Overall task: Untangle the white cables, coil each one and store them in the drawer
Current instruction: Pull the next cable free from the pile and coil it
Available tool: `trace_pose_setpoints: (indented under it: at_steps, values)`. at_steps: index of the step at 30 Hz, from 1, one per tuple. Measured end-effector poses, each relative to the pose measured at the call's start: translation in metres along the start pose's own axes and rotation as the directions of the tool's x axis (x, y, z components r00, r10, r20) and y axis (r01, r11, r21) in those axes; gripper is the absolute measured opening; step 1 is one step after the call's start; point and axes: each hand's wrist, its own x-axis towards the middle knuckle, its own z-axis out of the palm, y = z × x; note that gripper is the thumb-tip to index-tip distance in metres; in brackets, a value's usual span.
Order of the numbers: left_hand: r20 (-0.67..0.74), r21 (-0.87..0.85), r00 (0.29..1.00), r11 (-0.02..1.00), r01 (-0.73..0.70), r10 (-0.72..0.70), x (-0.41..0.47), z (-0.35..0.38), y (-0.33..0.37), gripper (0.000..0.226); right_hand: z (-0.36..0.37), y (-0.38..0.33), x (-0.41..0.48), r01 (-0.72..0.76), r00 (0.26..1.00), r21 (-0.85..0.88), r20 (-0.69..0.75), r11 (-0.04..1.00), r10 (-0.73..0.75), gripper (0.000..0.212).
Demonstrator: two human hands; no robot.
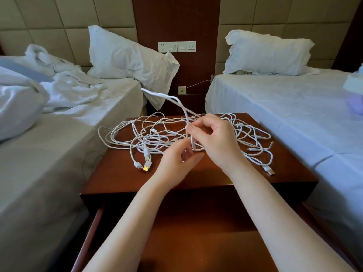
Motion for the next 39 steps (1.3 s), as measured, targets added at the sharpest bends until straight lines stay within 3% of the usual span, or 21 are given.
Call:
trace_pose_setpoints:
  at_steps: [1,3,6,8,12,15,18,21,24,27,31,35,39]
  values:
    - [0.007,-0.030,1.000,0.999,-0.017,0.017,-0.001,0.001,0.003,0.009,0.001,-0.002,0.000,0.013,1.000,-0.009,0.001,1.000,-0.013,0.013]
    - [-0.001,-0.026,1.000,0.999,-0.025,0.025,-0.002,0.004,0.007,0.017,0.001,-0.005,-0.001,0.032,0.999,-0.017,0.002,0.999,-0.032,0.012]
    - [-0.054,-0.008,0.998,1.000,0.028,-0.028,-0.002,0.001,0.011,0.028,-0.006,0.001,0.001,-0.008,0.998,0.106,0.063,0.994,0.001,0.023]
    - [-0.102,-0.096,0.991,0.993,0.072,-0.082,-0.001,-0.006,0.012,0.037,-0.011,0.016,0.002,-0.080,0.987,0.119,0.147,0.990,0.062,0.031]
    - [-0.178,-0.236,0.980,0.971,0.041,-0.085,0.002,-0.021,0.020,0.048,-0.009,0.048,-0.002,-0.152,0.911,-0.011,0.386,0.988,0.144,0.052]
    - [-0.232,-0.239,0.966,0.969,0.054,-0.111,0.003,-0.029,0.021,0.049,-0.007,0.062,-0.008,-0.184,0.838,-0.191,0.482,0.964,0.255,0.035]
    - [-0.325,-0.235,0.933,0.969,0.077,-0.153,0.002,-0.036,0.018,0.049,-0.008,0.079,-0.009,-0.102,0.886,-0.362,0.391,0.927,0.251,0.014]
    - [-0.414,-0.232,0.892,0.969,0.089,-0.181,0.003,-0.040,0.013,0.049,-0.010,0.095,-0.008,-0.042,0.967,-0.501,0.197,0.865,0.160,0.017]
    - [-0.447,-0.311,0.853,0.941,0.134,-0.269,0.005,-0.039,0.010,0.041,-0.010,0.099,-0.009,-0.040,0.998,-0.556,0.010,0.830,0.055,0.024]
    - [-0.371,-0.344,0.870,0.918,0.196,-0.325,0.006,-0.035,0.010,0.015,-0.008,0.093,-0.007,-0.049,0.993,-0.479,-0.119,0.876,-0.009,0.027]
    - [-0.205,-0.207,0.914,0.928,0.310,-0.351,0.002,-0.030,0.006,0.024,-0.011,0.073,0.000,-0.024,0.983,-0.328,-0.177,0.944,-0.037,0.028]
    - [-0.062,-0.056,0.939,0.940,0.336,-0.339,0.000,-0.016,0.005,0.021,-0.008,0.043,0.003,0.057,0.989,-0.247,-0.118,0.967,-0.088,0.025]
    - [0.137,0.003,0.951,0.960,0.279,-0.277,0.000,-0.003,0.007,0.036,0.002,0.020,0.003,0.143,0.988,-0.233,-0.023,0.962,-0.153,0.025]
